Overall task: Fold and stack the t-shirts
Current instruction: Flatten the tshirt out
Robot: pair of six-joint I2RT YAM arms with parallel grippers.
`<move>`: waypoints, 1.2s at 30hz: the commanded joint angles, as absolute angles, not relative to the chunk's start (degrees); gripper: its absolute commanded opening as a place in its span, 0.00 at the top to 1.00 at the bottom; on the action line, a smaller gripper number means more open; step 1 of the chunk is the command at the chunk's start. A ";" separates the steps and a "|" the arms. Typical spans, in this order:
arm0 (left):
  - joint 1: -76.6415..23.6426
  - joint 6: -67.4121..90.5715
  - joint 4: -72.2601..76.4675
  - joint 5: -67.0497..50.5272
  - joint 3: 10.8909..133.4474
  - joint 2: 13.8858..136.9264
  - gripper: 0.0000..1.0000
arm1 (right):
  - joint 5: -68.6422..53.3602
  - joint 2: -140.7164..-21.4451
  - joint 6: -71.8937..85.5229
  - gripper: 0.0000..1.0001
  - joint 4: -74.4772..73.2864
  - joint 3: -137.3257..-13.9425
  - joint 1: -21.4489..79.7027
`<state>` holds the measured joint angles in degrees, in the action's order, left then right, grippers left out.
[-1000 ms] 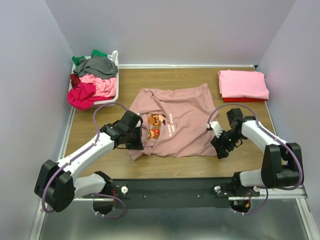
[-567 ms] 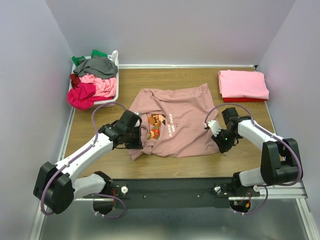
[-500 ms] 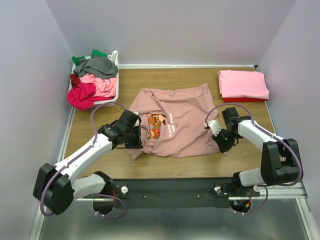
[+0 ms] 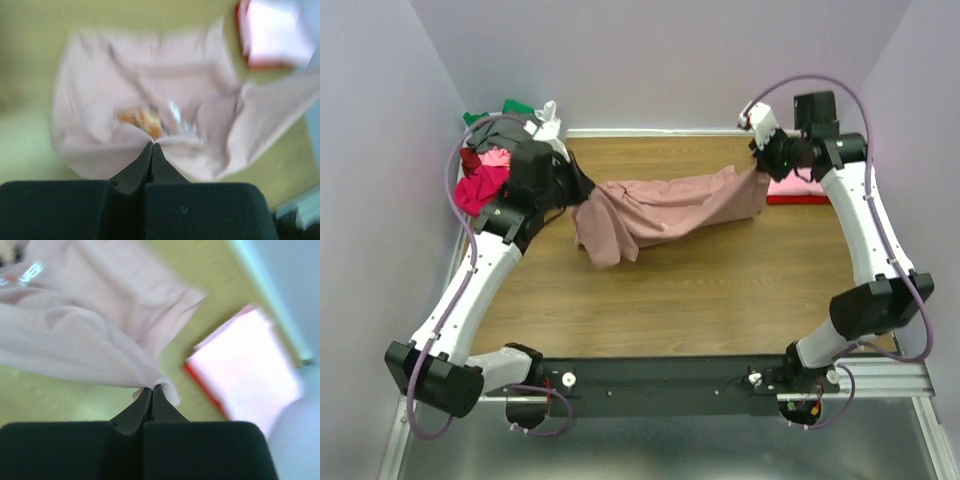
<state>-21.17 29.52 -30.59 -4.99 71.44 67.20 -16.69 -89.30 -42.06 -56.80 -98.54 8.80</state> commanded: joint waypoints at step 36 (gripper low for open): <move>-28.12 49.58 -32.41 -45.70 24.43 26.72 0.79 | -12.66 -46.93 -61.18 0.61 -71.36 -55.20 7.91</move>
<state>-26.13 43.90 -29.91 -39.05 25.04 29.28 -11.84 -46.17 -59.20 -65.76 -56.27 8.14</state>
